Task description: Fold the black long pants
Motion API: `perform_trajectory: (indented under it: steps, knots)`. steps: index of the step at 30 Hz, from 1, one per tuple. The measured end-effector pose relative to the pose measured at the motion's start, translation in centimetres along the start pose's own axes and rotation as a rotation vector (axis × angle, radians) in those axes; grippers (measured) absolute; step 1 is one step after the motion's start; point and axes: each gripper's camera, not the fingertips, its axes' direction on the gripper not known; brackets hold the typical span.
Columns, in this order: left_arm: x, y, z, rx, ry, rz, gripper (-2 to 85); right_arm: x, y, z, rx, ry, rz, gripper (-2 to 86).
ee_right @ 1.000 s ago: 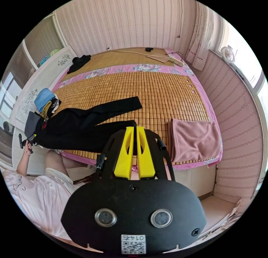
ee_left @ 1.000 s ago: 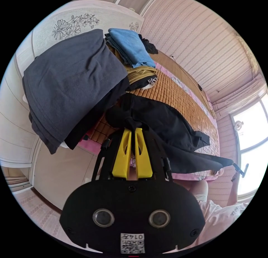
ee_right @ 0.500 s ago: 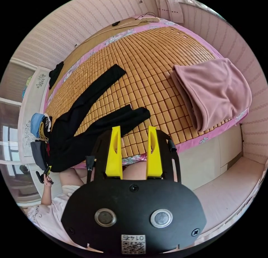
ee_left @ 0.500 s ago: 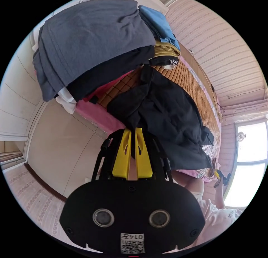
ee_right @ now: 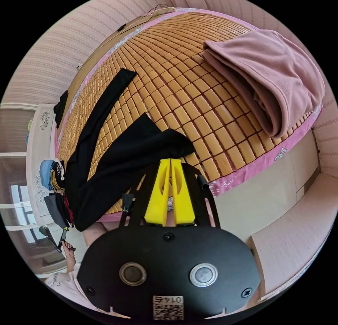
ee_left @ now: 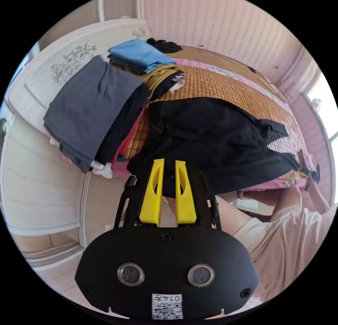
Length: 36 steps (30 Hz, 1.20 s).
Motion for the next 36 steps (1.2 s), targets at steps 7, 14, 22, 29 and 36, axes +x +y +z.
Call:
perform_trajectory:
  steps: [7, 14, 22, 29, 36]
  knots:
    - [20.9, -5.6, 3.7, 0.002, 0.189, 0.726, 12.4, 1.1, 1.5, -1.2, 0.112, -0.069, -0.033, 2.5]
    - [40.0, -8.2, 10.4, -0.076, 0.224, 1.112, 15.4, 2.3, 0.8, 1.3, 0.063, -0.073, 0.037, 9.9]
    - [45.8, -10.2, 16.3, -0.303, 0.185, 1.038, 2.0, 2.4, 3.7, 0.2, 0.143, -0.190, -0.039, 0.5]
    - [42.4, -7.8, 10.3, -0.156, 0.296, 1.158, 1.7, 2.5, 13.0, -5.7, 0.298, -0.590, -0.054, -0.1]
    - [41.6, -6.9, 6.0, -0.058, 0.349, 1.253, 3.3, -5.2, 12.8, -12.2, 0.405, -0.415, -0.276, -0.1]
